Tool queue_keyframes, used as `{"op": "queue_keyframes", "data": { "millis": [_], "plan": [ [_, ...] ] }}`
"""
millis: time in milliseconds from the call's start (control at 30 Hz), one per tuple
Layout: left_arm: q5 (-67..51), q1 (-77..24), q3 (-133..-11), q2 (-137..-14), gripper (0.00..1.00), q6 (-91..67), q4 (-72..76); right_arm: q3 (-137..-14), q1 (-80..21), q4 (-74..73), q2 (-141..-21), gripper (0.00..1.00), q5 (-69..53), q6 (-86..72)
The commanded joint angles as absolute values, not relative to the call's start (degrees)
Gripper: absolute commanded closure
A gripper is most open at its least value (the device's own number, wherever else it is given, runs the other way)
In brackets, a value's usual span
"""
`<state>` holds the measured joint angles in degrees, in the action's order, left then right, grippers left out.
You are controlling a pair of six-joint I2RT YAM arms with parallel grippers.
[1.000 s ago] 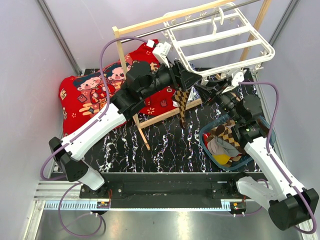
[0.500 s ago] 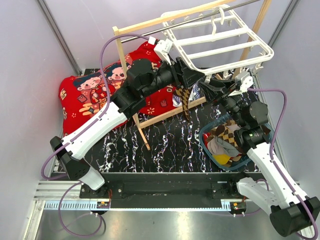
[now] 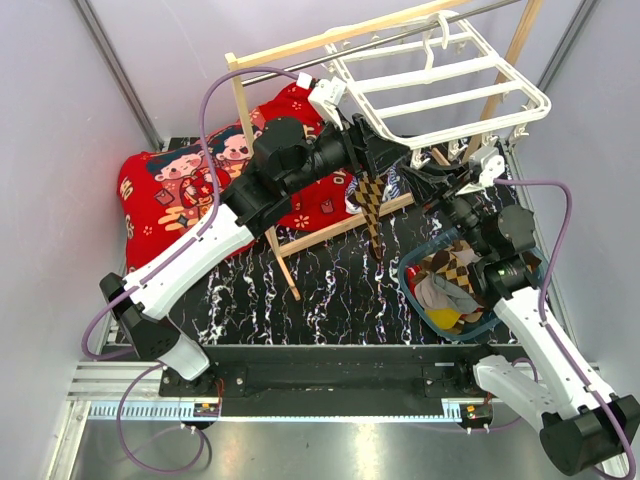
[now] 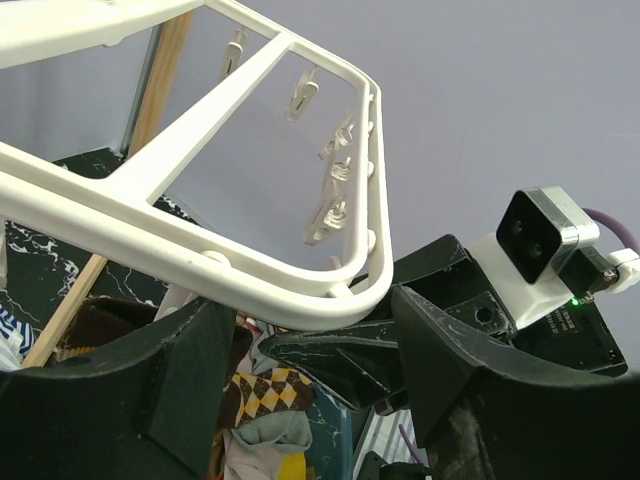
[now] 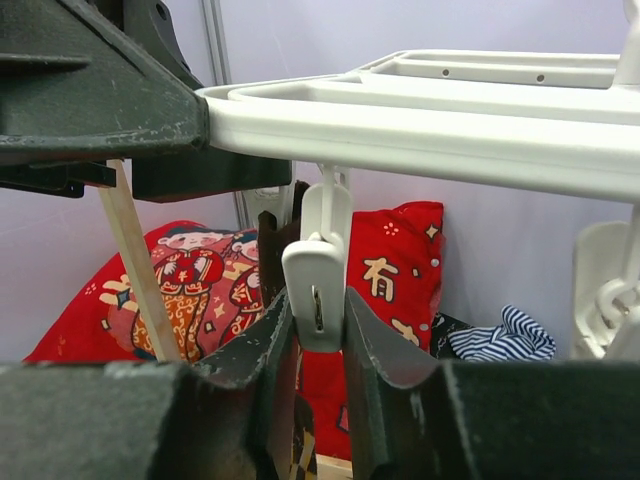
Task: Clip the socks to the hanger
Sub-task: Open the clamp at the hanger.
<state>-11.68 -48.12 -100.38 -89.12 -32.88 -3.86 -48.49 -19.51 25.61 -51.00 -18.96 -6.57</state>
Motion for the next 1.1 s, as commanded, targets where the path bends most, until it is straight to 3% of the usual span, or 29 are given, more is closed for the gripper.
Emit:
{"op": "queue_keyframes", "data": {
  "millis": [0, 600, 1067],
  "plan": [
    [-10.8, -48.4, -103.4, -89.0, 0.34, -32.5, -1.8, -48.3, -19.9, 27.4, -49.3, 0.73, -17.8, -7.2],
    [-8.3, -48.5, -109.7, -90.2, 0.33, -27.4, -7.7, -51.5, -19.9, 19.0, -47.8, 0.92, -22.0, -10.3],
    [-8.3, -48.4, -106.3, -83.0, 0.29, -20.0, -12.2, -65.6, -19.9, 8.0, -57.6, 1.0, -34.6, -6.3]
  ]
}}
